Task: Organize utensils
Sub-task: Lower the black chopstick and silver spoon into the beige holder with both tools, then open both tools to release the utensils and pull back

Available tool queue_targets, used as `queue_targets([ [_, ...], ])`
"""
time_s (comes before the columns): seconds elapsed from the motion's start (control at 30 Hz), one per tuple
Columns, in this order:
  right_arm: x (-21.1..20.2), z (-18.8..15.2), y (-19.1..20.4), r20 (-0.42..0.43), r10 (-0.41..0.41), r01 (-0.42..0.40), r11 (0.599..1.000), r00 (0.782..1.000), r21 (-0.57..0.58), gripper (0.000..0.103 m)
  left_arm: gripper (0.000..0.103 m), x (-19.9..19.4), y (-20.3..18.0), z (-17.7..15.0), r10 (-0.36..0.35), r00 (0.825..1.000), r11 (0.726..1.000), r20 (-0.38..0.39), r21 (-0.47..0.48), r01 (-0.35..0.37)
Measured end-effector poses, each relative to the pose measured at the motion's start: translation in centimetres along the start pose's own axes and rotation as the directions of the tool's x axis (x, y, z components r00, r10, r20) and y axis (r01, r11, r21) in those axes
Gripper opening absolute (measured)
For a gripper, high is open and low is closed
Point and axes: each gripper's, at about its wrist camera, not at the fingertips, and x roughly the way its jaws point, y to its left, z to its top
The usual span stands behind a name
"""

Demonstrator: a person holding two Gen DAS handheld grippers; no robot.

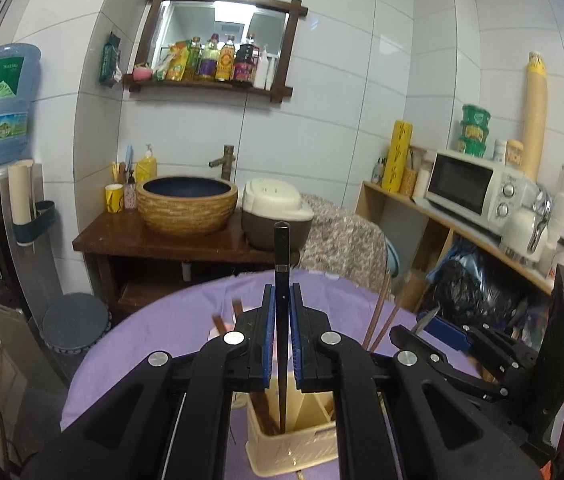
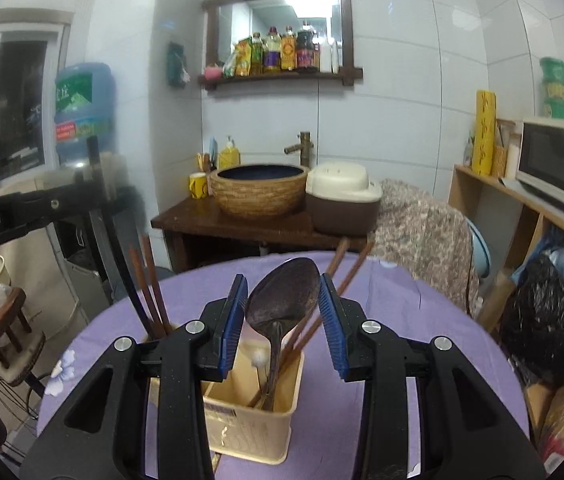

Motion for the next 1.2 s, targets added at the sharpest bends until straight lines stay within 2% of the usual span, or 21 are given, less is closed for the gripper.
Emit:
queue_targets([
  [0.17,1.0,-2.9,0.2,-0.038,0.001,-0.001,1.000,0.999,-0.007,0.037,0.008,1.4,1.2,-3.2,0.001,0.998,1.000,-0.068,-0.019,-0.002],
  [0.3,1.5,-4.2,0.4,-0.061,-0.005,0.004,1.000,0.998,-0.014,0.037,0.008,1.9,1.6,-4.2,0.008,0.996,1.000,-0.092,-0.028,-0.011],
  [0.53,1.5,-4.9,1.0,-0.060,-0.020,0.017,0.999,0.998,-0.041,0.037,0.008,1.7,1.3,-4.4,0.022,0.997,1.000,-0.080,-0.008,-0.022],
  [0.63,1.2,-5.0,1.1,-0.053,-0.016,0.014,0.999,0.998,-0.049,0.042,0.009,1.5,0.9,-4.5,0.017,0.997,1.000,-0.078,0.004,-0.017],
  [0.73,0.2,-5.1,1.1,-0.034,-0.024,0.022,0.999,0.999,-0.047,0.053,0.022,0.6,0.8,-4.9,0.012,0.997,1.000,-0.075,0.014,-0.011],
  [0.77,-0.3,-5.2,1.0,-0.027,-0.027,0.026,0.999,0.999,-0.039,0.059,0.031,0.3,0.7,-5.1,0.012,0.997,1.000,-0.071,0.014,-0.011],
  [0.8,-0.8,-5.3,0.7,-0.024,-0.028,0.028,0.999,0.999,-0.028,0.059,0.039,-0.3,0.8,-5.4,0.013,0.998,1.000,-0.063,0.011,-0.013],
  [0.9,-2.2,-5.8,0.1,-0.037,-0.049,0.049,0.999,0.998,0.004,0.059,0.051,-1.7,0.9,-6.4,0.007,0.998,1.000,-0.058,-0.003,-0.007],
  [0.97,-3.3,-6.5,-0.3,-0.062,-0.074,0.075,0.997,0.995,0.017,0.060,0.053,-2.5,0.9,-7.4,0.002,0.998,1.000,-0.064,-0.007,-0.003],
  [1.03,-4.0,-7.4,-0.6,-0.101,-0.102,0.105,0.994,0.990,0.022,0.069,0.055,-3.2,0.8,-8.9,0.007,0.996,1.000,-0.088,-0.008,-0.008],
  [1.13,-4.9,-10.0,-1.0,-0.175,-0.135,0.141,0.990,0.975,0.025,0.072,0.060,-3.1,0.3,-11.9,0.000,0.985,1.000,-0.175,-0.005,-0.001],
  [1.2,-5.0,-12.1,-1.2,-0.234,-0.154,0.161,0.987,0.960,0.010,0.081,0.060,-2.4,-0.3,-14.1,-0.002,0.969,1.000,-0.245,0.007,0.004],
])
